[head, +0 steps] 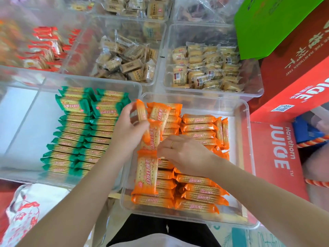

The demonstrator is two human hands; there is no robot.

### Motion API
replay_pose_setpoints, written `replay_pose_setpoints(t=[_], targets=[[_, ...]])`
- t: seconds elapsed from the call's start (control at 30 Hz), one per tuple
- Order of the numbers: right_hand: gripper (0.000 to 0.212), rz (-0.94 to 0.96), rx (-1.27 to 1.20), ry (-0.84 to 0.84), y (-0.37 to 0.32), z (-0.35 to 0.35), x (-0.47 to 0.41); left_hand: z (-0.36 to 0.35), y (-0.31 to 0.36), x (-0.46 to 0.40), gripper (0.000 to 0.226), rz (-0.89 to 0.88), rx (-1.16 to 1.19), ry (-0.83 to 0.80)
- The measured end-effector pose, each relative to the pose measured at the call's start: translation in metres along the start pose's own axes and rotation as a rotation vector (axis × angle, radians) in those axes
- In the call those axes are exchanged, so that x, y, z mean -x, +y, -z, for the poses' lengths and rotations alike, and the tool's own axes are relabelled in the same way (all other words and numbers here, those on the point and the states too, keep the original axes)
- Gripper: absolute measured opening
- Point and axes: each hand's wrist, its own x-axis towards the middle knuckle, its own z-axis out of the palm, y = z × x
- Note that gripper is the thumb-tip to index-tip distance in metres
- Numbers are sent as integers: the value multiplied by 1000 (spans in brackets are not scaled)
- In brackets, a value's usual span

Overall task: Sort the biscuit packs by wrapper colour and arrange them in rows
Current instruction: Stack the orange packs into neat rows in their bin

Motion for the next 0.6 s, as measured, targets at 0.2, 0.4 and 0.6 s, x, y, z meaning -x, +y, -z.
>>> replay_pose_setpoints(t=[0.2,0.4,0.6], targets=[[76,163,213,-417,-15,-6,-12,21,-1,9,26,265,728,-29],[66,188,422,-275,-14,-17,-8,23,1,19,23,288,886,-34],[49,-117,277,49,19,17,26,5,12,22,22,187,605,-237]])
